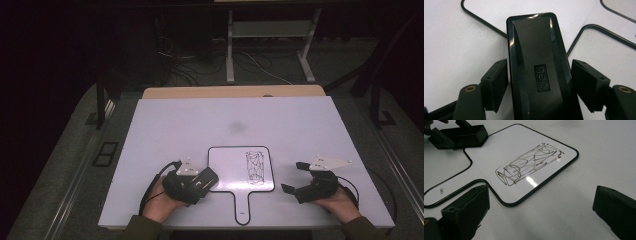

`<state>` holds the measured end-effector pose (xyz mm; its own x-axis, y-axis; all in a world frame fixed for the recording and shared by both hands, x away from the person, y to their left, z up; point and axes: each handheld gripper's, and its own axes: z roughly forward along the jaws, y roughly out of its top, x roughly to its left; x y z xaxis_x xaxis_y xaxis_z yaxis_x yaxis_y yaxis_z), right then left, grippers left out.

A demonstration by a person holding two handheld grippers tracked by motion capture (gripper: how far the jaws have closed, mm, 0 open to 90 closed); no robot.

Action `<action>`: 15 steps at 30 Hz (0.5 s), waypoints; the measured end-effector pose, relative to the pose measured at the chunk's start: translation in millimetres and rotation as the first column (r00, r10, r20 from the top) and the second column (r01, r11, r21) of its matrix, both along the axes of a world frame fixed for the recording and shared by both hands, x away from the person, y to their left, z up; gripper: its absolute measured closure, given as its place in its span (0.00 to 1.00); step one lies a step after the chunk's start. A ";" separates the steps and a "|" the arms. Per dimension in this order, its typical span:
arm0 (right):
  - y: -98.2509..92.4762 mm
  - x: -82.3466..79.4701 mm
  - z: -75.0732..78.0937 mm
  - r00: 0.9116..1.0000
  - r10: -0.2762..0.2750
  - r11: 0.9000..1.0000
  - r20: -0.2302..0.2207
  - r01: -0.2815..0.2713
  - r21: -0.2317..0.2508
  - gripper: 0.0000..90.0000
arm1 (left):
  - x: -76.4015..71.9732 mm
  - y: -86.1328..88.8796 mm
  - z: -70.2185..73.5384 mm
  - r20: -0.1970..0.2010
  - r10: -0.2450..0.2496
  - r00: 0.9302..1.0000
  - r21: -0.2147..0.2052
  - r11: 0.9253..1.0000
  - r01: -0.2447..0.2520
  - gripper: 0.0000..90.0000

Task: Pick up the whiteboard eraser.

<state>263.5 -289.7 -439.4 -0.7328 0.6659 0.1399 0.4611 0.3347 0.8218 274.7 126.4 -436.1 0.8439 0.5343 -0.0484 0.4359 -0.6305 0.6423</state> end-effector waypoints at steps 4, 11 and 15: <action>-0.1 -0.1 0.0 1.000 0.000 1.000 0.001 0.000 -0.001 0.00 | 0.5 1.3 0.5 -0.004 0.000 1.000 -0.007 1.000 0.000 0.39; -0.4 -0.3 0.4 1.000 -0.001 1.000 -0.002 0.001 0.001 0.00 | 0.8 1.3 1.1 -0.011 0.001 1.000 -0.002 1.000 -0.001 0.40; -0.5 -0.6 0.7 1.000 -0.003 1.000 -0.005 0.003 0.004 0.00 | 0.6 0.9 1.9 -0.016 0.007 1.000 0.000 1.000 -0.007 0.41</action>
